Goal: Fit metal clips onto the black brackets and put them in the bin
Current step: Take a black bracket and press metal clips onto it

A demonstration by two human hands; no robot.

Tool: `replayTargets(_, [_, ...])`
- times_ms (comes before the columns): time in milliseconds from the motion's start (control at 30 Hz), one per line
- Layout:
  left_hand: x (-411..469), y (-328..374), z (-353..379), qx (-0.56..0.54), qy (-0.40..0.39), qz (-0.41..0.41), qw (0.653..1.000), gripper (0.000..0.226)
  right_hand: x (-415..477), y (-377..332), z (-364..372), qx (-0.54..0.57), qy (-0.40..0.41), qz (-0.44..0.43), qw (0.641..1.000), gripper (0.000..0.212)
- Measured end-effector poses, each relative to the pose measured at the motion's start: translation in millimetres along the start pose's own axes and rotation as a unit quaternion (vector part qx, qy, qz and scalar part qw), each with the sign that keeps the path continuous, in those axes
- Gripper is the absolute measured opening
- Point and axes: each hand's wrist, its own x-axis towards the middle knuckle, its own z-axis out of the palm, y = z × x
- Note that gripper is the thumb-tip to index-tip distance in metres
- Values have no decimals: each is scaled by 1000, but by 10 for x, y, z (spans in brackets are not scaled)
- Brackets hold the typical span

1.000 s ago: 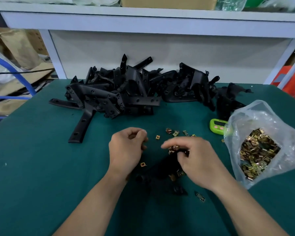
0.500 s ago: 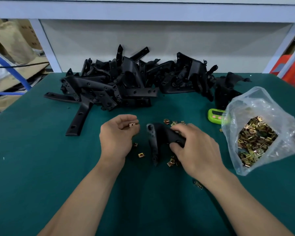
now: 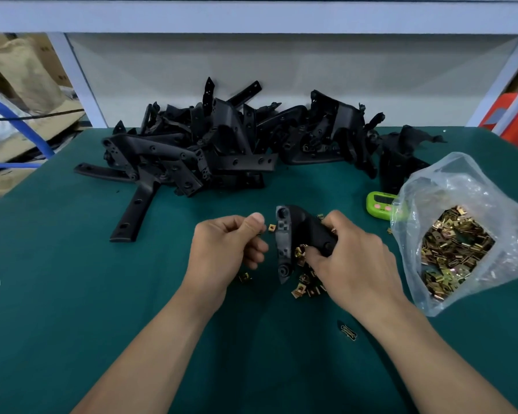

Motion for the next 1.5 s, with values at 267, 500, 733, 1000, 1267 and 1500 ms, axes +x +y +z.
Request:
replayTargets(267, [40,-26,4,-125,-67,-67,988,25,8,42,22,32,-13,4,999,23])
replayTargets(500, [58,-54,-33,-144,-85,-55,984,19,28,74,64,37,-19,16,999,23])
replayTargets(733, [13,-30,10,-60,-89,-53,993,24,27,86,74,50,-28,20,998,23])
replayTargets(1000, [4,-33,20,-38,-85,-41,995,21,14,77,56,78,-53,8,996,19])
replayTargets(1267, [-4,-25,14,-46,-79,-39,995,21,-5,50,38,96,-61,-4,994,16])
replayTargets(1500, [-14,-3,4,-52,-80,-36,995,22,-3,52,32,107,-50,-4,993,17])
